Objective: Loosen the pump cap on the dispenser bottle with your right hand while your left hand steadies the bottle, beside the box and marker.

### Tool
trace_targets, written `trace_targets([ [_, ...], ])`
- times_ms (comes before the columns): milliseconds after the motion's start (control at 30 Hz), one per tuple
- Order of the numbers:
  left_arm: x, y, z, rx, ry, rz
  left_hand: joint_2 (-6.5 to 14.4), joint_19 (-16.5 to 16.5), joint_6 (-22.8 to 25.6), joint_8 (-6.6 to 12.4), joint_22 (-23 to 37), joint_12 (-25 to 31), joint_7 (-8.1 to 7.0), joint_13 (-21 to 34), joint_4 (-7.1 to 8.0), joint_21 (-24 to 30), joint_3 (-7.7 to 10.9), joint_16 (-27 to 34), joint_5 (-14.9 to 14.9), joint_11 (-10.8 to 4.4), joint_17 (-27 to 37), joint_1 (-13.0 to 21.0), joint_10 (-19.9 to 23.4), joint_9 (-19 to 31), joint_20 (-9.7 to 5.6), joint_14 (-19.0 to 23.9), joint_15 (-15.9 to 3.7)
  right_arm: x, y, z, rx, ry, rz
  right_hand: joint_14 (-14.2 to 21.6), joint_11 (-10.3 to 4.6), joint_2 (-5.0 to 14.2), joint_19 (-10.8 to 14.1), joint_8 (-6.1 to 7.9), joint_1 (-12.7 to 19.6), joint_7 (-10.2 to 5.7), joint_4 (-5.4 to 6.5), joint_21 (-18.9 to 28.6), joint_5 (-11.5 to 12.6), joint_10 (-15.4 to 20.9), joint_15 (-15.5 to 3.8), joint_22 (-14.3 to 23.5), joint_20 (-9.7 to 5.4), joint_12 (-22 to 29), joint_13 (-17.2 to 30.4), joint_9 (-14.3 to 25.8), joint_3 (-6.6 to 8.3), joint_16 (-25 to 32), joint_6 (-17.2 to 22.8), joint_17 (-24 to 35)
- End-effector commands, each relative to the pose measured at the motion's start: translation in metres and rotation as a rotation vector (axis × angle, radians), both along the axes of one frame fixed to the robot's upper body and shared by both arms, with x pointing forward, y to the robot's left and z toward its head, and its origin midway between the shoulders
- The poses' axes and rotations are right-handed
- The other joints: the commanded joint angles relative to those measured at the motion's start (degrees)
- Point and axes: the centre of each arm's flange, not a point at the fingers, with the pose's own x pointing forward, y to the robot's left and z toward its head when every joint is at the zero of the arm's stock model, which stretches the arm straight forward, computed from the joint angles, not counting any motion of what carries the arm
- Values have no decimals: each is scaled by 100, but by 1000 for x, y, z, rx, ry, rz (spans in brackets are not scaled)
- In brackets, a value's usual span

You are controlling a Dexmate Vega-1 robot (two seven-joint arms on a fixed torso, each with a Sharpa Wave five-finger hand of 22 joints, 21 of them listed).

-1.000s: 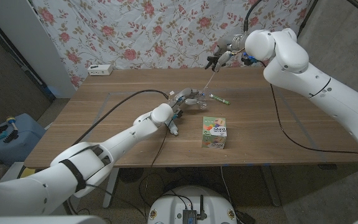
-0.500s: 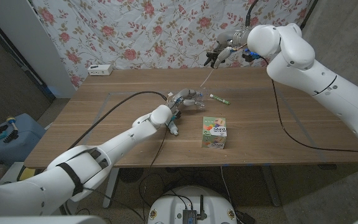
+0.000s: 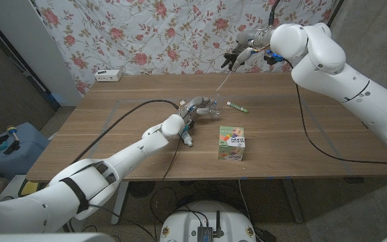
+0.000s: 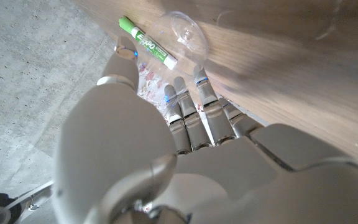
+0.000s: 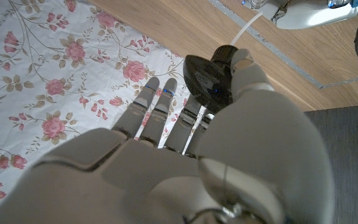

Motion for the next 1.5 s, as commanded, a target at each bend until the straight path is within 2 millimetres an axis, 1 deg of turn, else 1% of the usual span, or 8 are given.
trace_targets([
  [33,3,4,-7,-29,11,-7,664,56,420,-3,13,-27,-131,1255,367,11,384,-8,21,-322,6,-498,326,24,-353,-21,-483,12,-17,-2,24,-34,-108,69,-75,43,17,-6,-4,11,31,-10,8,118,-931,11,32,33,30,17,-2,-24,40,15],
  [400,5,13,-12,-38,33,7,555,20,120,-202,18,-263,-189,1104,417,1,378,-84,9,-305,-73,-668,83,-22,-307,-213,-496,32,-25,-14,33,-43,-192,76,-75,26,21,-20,-45,11,46,-7,8,115,-918,11,36,19,36,17,3,-48,44,-3],
  [600,5,21,-20,-50,65,33,449,-2,-189,-425,23,-471,-283,920,433,8,371,-131,-1,-273,-110,-810,-113,-84,-302,-458,-543,41,-30,-23,40,-47,-235,88,-75,35,25,-27,-49,11,48,-5,13,114,-929,11,29,13,41,17,19,-55,47,-8],
  [767,5,28,-26,-45,84,61,386,-12,-302,-503,26,-568,-294,821,442,10,354,-155,-15,-261,-124,-886,-241,-110,-302,-594,-586,48,-33,-28,48,-47,-258,100,-75,37,29,-28,-47,12,47,-3,12,121,-932,11,25,15,48,18,16,-48,56,-3],
  [1000,4,36,-30,-36,96,95,337,-44,-455,-586,30,-694,-314,609,458,12,355,-180,-36,-242,-138,-997,-480,-150,-291,-916,-542,58,-39,-37,51,-56,-306,108,-75,35,37,-34,-47,11,44,-1,9,120,-930,11,18,9,51,18,11,-44,58,0],
  [1233,3,40,-34,-26,106,115,337,-111,-714,-653,33,-739,-324,448,467,5,373,-152,-46,-234,-143,-1065,-682,-171,-234,-979,-527,67,-47,-46,90,-54,-335,134,-73,41,41,-45,-55,12,48,0,10,113,-928,11,20,0,56,19,19,-43,54,0],
  [1367,4,42,-36,-28,118,124,301,-142,-844,-658,35,-746,-269,329,457,7,372,-171,-61,-209,-149,-1104,-807,-184,-213,-1111,-530,72,-51,-52,109,-47,-348,142,-73,37,49,-49,-63,11,50,3,11,113,-925,11,14,-1,60,19,23,-47,55,-4],
  [1500,4,44,-36,-26,125,129,288,-159,-868,-655,35,-743,-268,298,455,4,369,-167,-66,-219,-151,-1116,-829,-187,-211,-1125,-525,75,-53,-56,126,-43,-353,151,-73,38,55,-53,-59,12,47,4,11,116,-934,11,13,-1,64,19,26,-45,54,-3],
])
